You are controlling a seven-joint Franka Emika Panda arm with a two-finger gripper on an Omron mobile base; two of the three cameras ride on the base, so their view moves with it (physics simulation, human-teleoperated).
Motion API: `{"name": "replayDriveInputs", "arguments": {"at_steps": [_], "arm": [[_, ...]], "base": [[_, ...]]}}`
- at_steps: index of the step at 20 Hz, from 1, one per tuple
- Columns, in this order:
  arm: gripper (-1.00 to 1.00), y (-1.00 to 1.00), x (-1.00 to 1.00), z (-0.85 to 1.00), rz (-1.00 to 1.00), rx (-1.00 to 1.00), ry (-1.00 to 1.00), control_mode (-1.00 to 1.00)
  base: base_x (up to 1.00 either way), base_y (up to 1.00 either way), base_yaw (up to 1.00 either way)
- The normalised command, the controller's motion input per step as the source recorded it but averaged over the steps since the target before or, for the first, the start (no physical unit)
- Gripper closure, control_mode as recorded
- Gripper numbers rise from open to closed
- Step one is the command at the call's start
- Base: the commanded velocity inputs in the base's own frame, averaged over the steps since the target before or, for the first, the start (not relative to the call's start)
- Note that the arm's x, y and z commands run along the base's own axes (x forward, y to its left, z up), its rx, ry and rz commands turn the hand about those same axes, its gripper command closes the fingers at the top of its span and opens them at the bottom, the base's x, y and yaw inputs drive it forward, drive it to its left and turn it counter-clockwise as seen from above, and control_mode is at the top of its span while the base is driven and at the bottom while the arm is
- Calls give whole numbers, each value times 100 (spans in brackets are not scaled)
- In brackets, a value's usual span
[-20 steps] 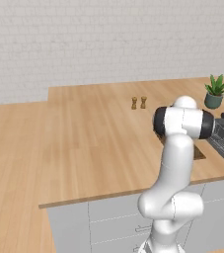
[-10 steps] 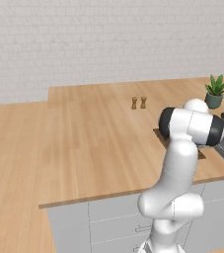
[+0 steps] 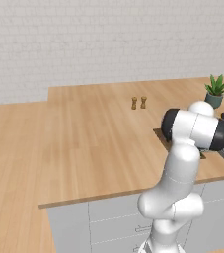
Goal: Pick up the sponge from the counter and clean the cutting board by briefly scrubbing or pressing down on the cutting board. Once finished, release the sponge.
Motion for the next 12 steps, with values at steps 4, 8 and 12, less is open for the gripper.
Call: {"name": "replayDriveInputs", "arguments": {"at_steps": [4, 8, 12], "arm": [[100, 58, 19, 0, 0, 0, 0, -100], [100, 65, 50, 0, 0, 0, 0, -100], [100, 44, 67, 0, 0, 0, 0, -100]], "base": [[0, 0, 0], [0, 0, 0], [0, 0, 0]]}}
